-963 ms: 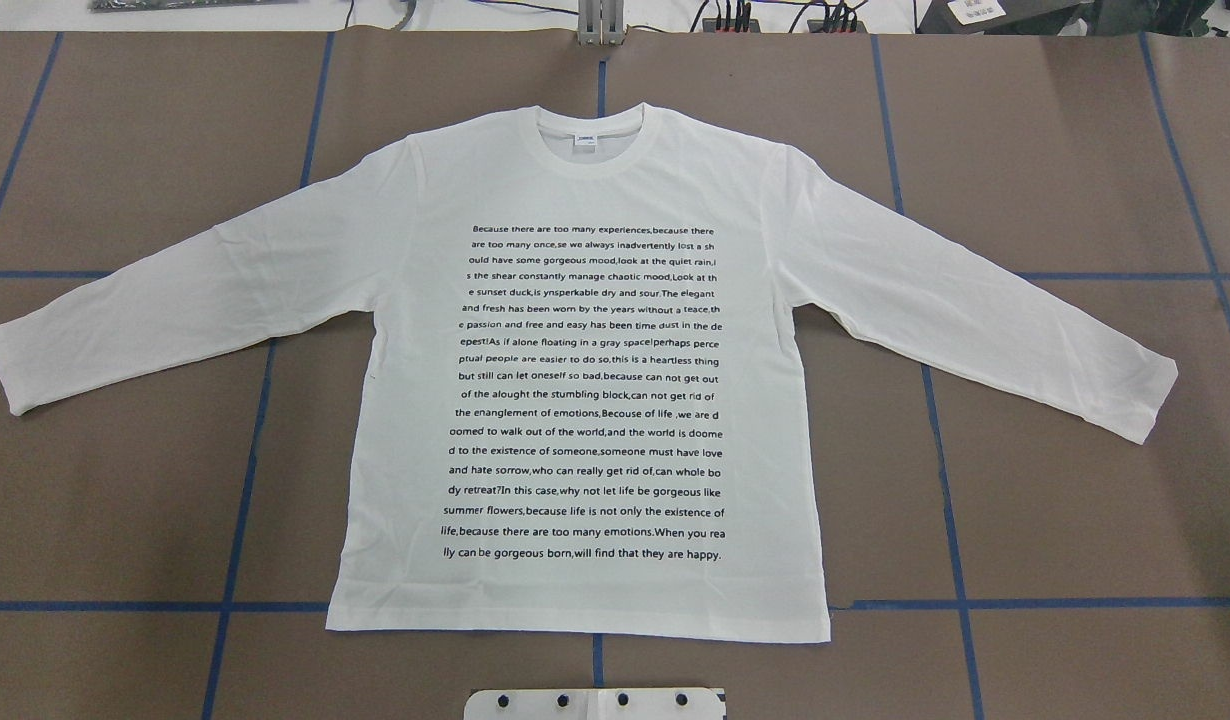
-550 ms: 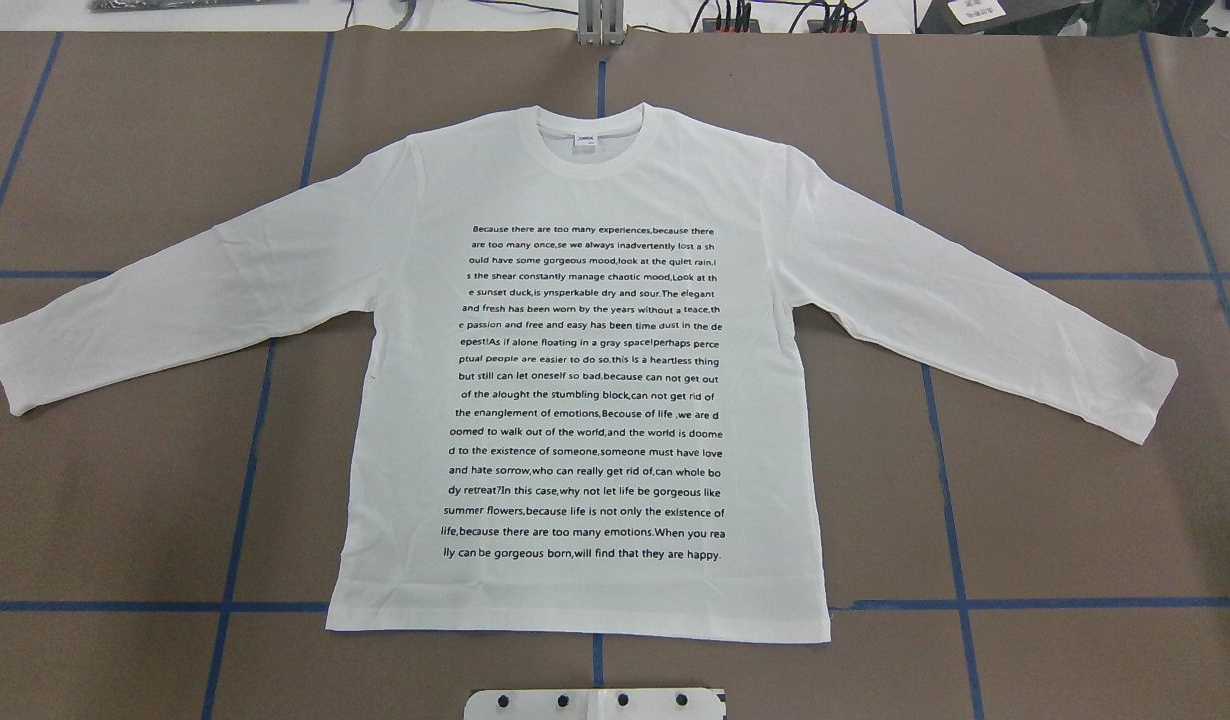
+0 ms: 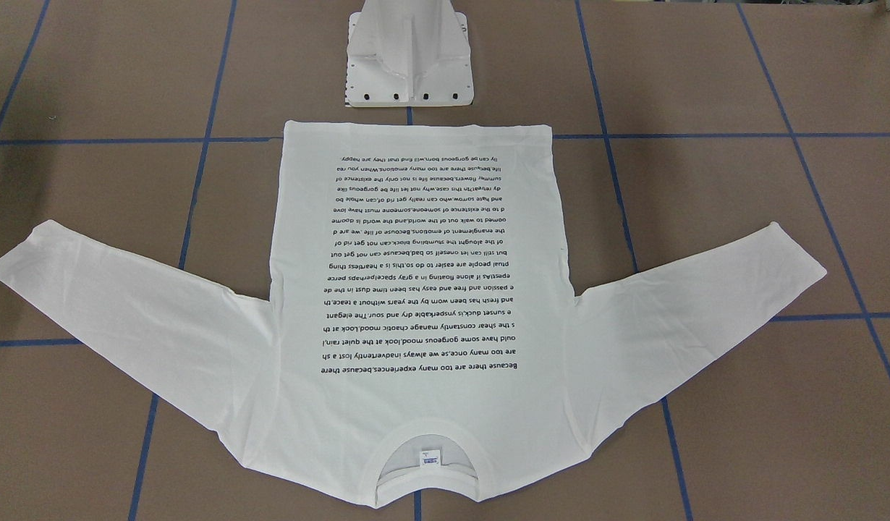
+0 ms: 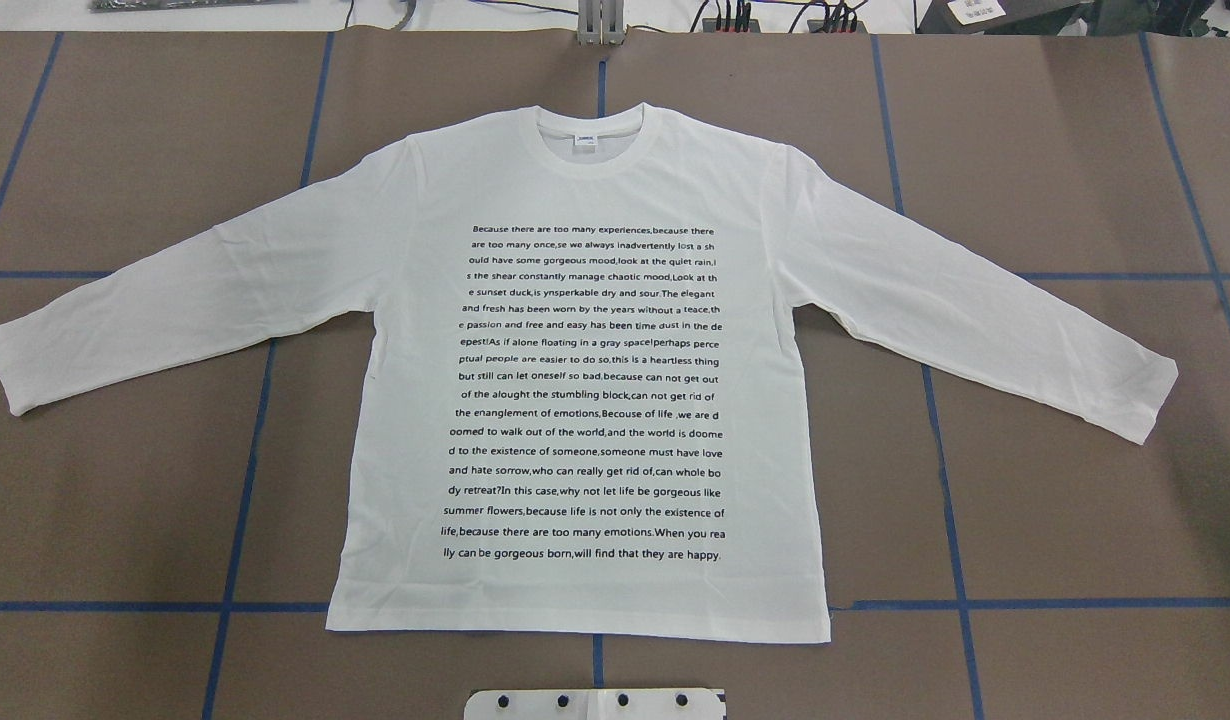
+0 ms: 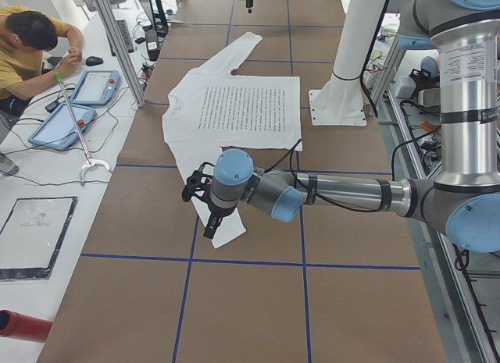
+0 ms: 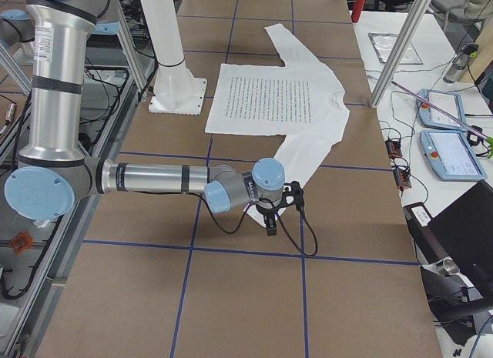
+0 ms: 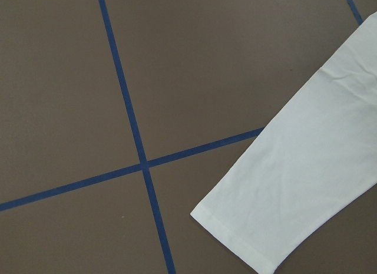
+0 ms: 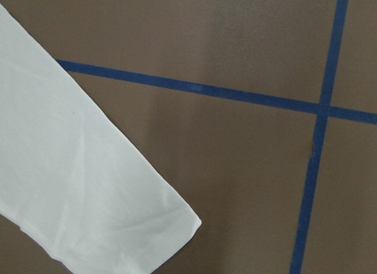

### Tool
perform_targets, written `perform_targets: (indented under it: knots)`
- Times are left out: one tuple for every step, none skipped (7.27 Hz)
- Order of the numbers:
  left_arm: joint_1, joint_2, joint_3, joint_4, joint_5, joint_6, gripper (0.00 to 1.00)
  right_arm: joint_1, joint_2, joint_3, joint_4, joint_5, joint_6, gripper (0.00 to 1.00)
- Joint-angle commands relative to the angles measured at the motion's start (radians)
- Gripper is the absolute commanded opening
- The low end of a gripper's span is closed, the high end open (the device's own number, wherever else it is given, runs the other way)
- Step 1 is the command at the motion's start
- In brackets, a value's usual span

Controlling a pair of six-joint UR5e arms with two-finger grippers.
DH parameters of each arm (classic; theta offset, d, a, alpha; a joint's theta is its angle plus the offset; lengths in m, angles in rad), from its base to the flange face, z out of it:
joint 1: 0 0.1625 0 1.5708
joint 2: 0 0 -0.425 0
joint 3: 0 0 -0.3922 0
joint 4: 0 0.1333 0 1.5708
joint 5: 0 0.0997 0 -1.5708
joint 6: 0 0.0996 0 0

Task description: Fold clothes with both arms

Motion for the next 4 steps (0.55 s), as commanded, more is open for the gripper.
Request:
perform_targets:
  knots:
    - [0.000, 0.000, 0.001, 0.000, 0.001, 0.000, 1.00, -0.111, 0.021, -0.060, 0.112, -0.073, 0.160, 0.88]
    - [0.000, 0.006, 0.001, 0.000, 0.005, 0.000, 1.00, -0.125, 0.021, -0.073, 0.125, -0.072, 0.172, 0.88]
    - [0.000, 0.007, 0.001, 0.000, 0.013, 0.000, 1.00, -0.136, 0.021, -0.089, 0.127, -0.064, 0.198, 0.89]
    - [0.000, 0.007, 0.001, 0.000, 0.013, 0.002, 1.00, -0.151, 0.021, -0.099, 0.127, -0.044, 0.235, 0.89]
